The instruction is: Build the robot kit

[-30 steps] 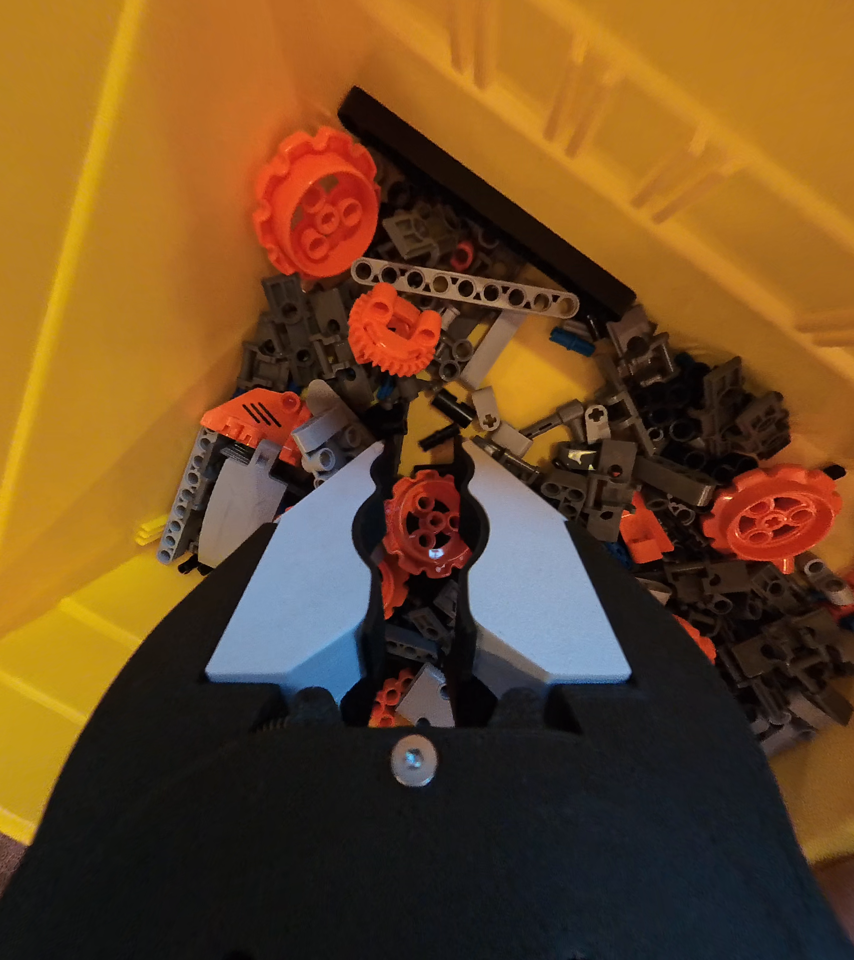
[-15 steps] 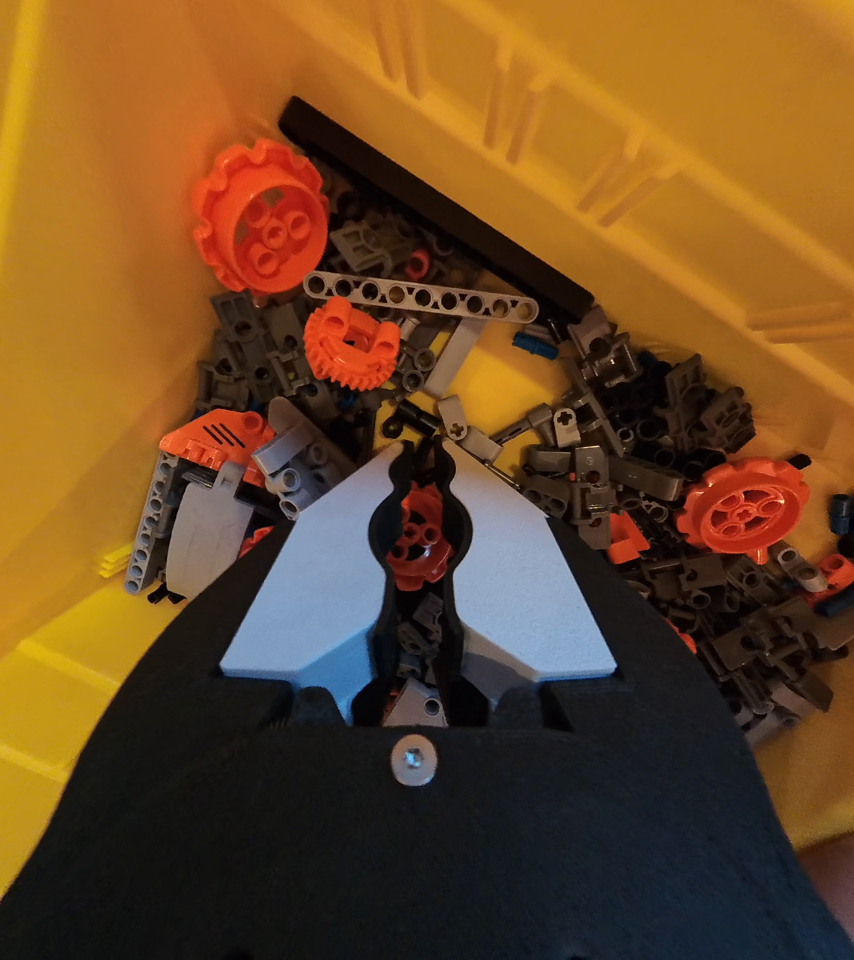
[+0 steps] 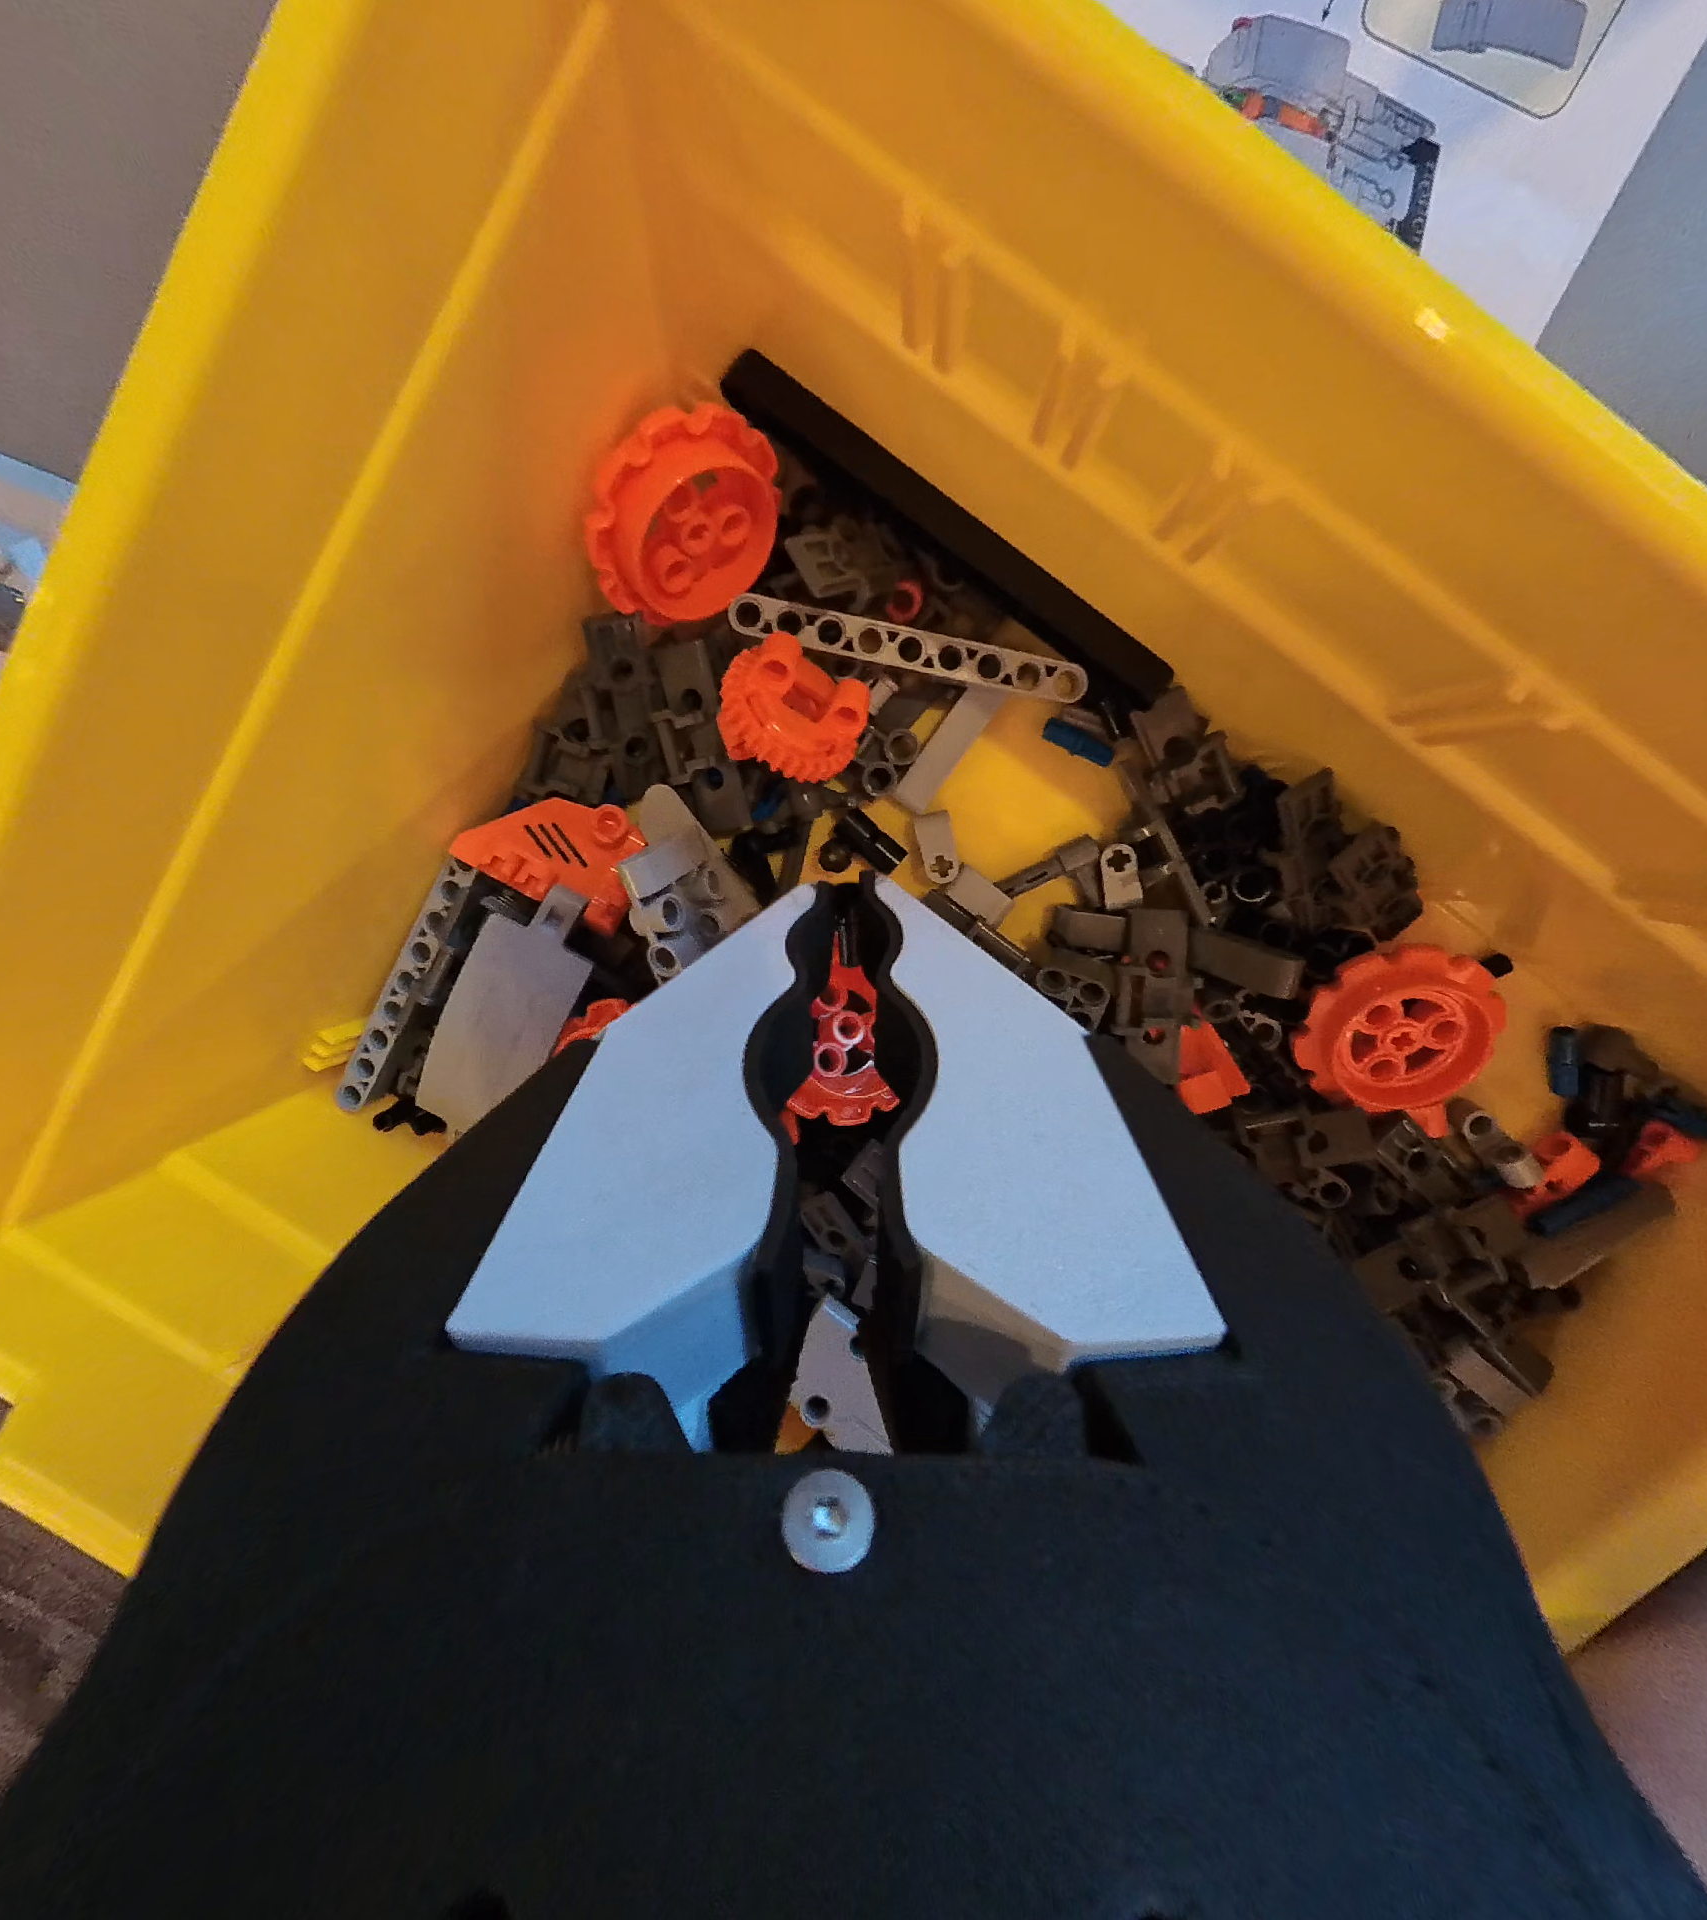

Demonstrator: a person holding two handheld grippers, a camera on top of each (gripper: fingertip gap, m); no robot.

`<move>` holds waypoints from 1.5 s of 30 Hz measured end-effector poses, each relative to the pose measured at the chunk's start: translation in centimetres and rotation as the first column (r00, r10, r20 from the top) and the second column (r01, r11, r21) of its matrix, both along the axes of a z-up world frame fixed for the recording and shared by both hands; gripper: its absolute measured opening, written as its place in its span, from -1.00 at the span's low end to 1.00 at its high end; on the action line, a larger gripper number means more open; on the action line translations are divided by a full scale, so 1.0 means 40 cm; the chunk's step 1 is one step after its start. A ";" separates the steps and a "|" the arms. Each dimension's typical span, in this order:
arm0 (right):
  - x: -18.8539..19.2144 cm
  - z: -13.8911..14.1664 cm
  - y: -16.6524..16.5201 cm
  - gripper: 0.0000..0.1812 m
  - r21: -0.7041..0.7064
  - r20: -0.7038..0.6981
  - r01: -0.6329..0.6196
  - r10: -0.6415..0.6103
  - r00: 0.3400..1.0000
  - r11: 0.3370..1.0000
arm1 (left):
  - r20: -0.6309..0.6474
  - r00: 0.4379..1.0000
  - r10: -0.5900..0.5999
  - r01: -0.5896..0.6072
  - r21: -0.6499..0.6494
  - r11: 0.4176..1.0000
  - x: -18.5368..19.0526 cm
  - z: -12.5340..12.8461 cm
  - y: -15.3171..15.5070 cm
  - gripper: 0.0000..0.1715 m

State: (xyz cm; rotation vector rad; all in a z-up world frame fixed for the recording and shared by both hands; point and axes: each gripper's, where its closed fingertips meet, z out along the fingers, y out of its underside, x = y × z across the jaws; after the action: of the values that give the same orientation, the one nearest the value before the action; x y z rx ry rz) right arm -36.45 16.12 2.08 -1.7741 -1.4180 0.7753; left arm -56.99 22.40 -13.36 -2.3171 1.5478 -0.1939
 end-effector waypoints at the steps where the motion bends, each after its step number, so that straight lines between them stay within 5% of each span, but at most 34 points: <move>1: 0.000 -0.001 0.000 -0.84 -0.001 0.002 -0.001 0.001 1.000 1.000 | 0.002 1.000 0.000 0.000 -0.006 1.000 0.000 0.002 -0.002 -0.99; 5: -0.001 -0.007 0.001 -0.84 -0.006 0.007 -0.002 0.002 1.000 1.000 | 0.119 0.993 -0.027 0.023 0.031 0.999 0.039 0.066 -0.009 -0.99; 9: 0.005 -0.006 0.002 -0.83 -0.003 0.012 0.000 0.000 1.000 1.000 | 0.302 0.951 -0.061 0.023 0.128 0.992 0.116 0.212 -0.024 -0.99; 12: 0.024 -0.002 0.012 -0.83 0.002 0.012 0.018 -0.018 1.000 1.000 | 0.391 0.911 -0.130 0.079 0.145 0.986 0.208 0.307 -0.097 -1.00; 15: 0.051 -0.002 0.029 -0.82 -0.018 0.009 0.055 -0.055 0.998 0.998 | 0.362 0.918 -0.164 0.117 0.150 0.982 0.301 0.336 -0.175 -0.99; 23: 0.114 0.015 0.038 -0.81 -0.051 -0.003 0.112 -0.112 0.994 0.992 | 0.189 0.982 -0.020 0.012 0.041 0.999 0.457 0.204 -0.305 -1.00; 34: 0.104 0.025 0.016 -0.81 -0.049 -0.022 0.068 -0.069 0.997 0.996 | 0.047 0.949 0.311 -0.290 -0.254 0.923 0.458 -0.028 -0.290 -1.00; 45: 0.101 0.036 0.008 -0.81 -0.028 -0.027 0.058 -0.059 0.998 0.998 | 0.061 0.945 0.322 -0.288 -0.314 0.905 0.452 -0.080 -0.310 -0.99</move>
State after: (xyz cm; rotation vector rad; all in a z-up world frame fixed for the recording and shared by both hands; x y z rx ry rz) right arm -32.41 16.42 3.50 -1.8108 -1.3374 0.7886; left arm -38.89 10.02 -16.56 -2.6945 1.1445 -0.5004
